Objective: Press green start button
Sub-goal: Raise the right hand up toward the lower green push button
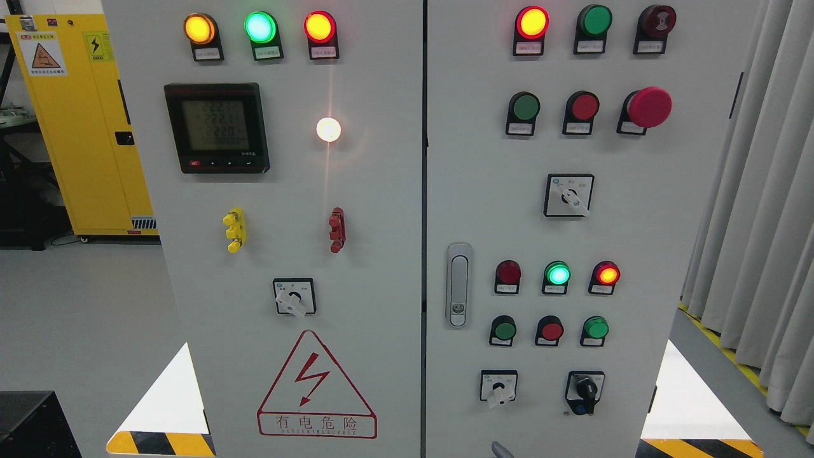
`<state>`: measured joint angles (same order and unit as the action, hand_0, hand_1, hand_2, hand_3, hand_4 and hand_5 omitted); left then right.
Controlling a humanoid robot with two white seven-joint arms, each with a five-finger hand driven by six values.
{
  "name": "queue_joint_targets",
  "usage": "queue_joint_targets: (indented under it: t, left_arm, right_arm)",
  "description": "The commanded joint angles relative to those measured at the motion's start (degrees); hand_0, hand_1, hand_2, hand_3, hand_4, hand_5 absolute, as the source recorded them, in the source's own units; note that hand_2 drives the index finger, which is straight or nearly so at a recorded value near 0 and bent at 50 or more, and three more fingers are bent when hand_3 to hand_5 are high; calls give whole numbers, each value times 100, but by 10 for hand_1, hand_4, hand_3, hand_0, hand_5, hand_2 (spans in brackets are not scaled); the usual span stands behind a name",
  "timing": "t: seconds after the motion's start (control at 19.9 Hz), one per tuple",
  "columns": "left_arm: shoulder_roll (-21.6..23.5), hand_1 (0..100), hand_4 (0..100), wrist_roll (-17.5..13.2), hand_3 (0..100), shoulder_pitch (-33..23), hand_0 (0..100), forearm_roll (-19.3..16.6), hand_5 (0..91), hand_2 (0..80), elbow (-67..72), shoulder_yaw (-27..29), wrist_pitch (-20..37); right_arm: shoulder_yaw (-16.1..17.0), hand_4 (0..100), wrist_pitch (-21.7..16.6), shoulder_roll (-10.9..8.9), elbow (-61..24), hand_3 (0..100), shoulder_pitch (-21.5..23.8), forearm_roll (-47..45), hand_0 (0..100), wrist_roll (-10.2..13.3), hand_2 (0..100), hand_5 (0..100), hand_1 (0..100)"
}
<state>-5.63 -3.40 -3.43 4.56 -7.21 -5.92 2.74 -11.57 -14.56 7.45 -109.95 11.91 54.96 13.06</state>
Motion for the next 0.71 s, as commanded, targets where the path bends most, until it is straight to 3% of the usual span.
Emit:
queue_joint_targets:
  t: [0.0, 0.25, 0.65]
  left_arm:
    - [0, 556, 0, -3, 0, 9, 120, 1, 0, 0, 0, -6, -1]
    - [0, 556, 0, -3, 0, 0, 120, 1, 0, 0, 0, 3, -1]
    - [0, 556, 0, -3, 0, 0, 120, 1, 0, 0, 0, 3, -1]
  right_arm:
    - [383, 1000, 50, 2, -97, 983, -321, 796, 592, -22, 0, 1000, 883]
    - [621, 1000, 252, 11, 113, 968, -839, 1227, 640, -40, 0, 1000, 925]
    - [771, 1000, 384, 2, 632, 993, -1587, 1764, 667, -374, 0, 1000, 947]
